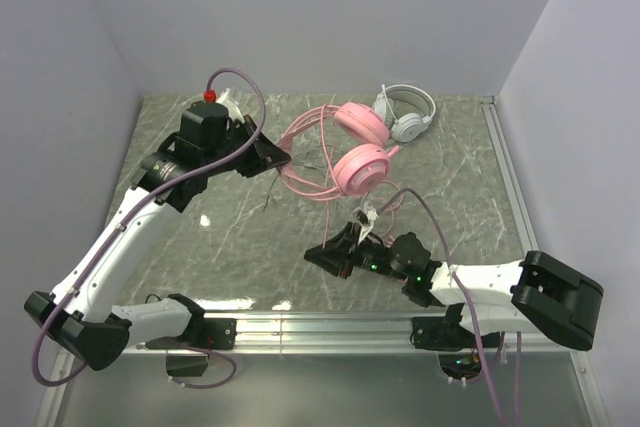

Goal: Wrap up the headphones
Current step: Wrap the headphone cable with the right arm

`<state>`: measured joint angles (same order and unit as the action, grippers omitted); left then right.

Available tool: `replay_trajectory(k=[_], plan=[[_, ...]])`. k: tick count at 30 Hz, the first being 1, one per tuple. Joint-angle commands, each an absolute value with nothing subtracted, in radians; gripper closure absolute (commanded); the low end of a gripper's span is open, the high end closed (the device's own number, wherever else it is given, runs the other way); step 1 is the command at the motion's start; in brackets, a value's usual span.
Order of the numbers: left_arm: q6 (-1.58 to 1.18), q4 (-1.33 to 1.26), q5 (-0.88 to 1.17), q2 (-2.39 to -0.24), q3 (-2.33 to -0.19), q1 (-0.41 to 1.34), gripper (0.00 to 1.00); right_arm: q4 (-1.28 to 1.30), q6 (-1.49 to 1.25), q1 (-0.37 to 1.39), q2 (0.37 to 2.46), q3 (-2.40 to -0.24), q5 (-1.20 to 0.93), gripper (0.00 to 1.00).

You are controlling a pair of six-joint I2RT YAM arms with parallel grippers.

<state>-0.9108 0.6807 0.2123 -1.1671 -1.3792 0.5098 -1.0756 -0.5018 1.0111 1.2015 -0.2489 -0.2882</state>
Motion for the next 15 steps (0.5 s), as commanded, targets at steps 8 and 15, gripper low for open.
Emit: replay_trajectory(k=[8, 15], plan=[[-0.945, 0.575, 0.137, -1.189, -1.453, 0.503, 1.00, -1.097, -0.457, 1.190, 1.117, -0.259, -0.239, 0.78], [-0.925, 0.592, 0.118, -1.210, -1.453, 0.495, 1.00, -1.137, -0.486, 1.241, 1.037, -0.222, -0.216, 0.80]])
